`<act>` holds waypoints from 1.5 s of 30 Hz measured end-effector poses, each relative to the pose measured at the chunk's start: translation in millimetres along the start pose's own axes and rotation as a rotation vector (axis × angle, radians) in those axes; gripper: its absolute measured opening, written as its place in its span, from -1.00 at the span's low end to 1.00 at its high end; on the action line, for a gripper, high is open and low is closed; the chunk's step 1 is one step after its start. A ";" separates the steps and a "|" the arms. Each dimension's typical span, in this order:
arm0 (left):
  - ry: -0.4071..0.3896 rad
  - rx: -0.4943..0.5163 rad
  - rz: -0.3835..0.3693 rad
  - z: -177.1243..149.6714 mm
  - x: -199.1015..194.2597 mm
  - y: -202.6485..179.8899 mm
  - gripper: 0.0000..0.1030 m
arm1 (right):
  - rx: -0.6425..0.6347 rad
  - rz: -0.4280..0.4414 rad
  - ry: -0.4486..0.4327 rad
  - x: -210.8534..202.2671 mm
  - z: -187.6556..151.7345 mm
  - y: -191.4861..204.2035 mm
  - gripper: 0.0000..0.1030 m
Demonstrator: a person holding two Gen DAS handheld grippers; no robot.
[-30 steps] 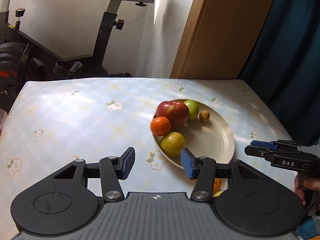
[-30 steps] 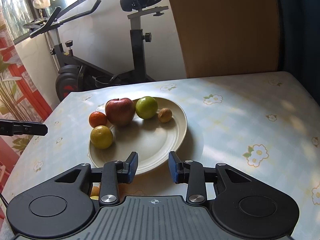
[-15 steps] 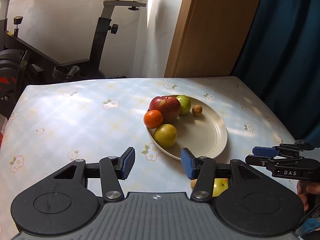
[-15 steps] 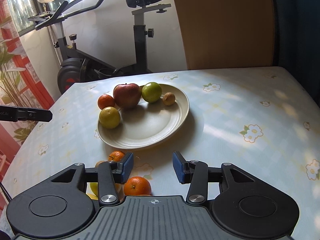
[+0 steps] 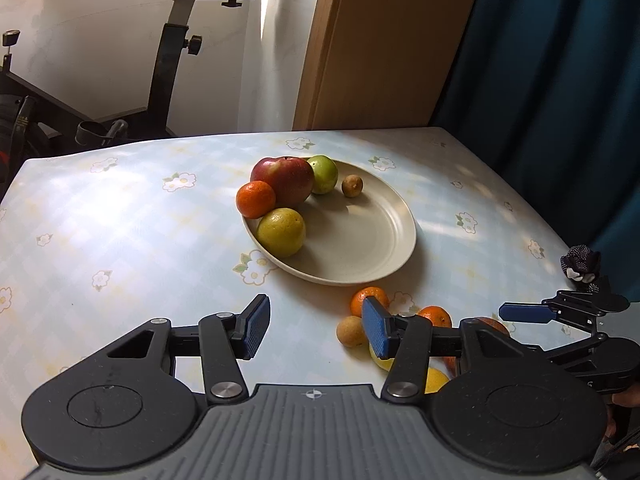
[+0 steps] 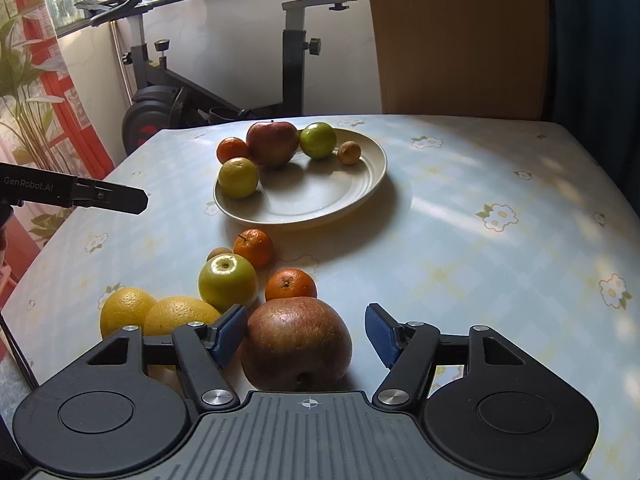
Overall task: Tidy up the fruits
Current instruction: 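Withdraw both open tools from the plate toward the large red apple in the pile, then clamp the large red apple between the right tool and the left tool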
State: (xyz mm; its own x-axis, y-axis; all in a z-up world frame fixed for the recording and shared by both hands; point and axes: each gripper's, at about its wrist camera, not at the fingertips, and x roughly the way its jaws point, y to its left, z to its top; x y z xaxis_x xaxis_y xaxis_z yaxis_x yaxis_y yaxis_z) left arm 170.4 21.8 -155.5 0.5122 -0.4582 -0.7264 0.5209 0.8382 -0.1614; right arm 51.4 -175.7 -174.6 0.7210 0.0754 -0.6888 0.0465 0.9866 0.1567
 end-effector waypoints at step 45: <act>-0.019 0.014 -0.018 26.8 26.9 -38.1 0.03 | -0.131 -0.005 0.031 39.6 35.1 -39.4 0.14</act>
State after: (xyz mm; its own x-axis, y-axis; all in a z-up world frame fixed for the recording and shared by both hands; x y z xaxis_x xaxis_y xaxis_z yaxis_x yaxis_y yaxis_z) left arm 182.6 -30.4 -151.0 0.5154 -0.4790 -0.7105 0.5395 0.8256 -0.1652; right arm 102.4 -216.6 -183.2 0.6989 0.0725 -0.7115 -0.0416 0.9973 0.0607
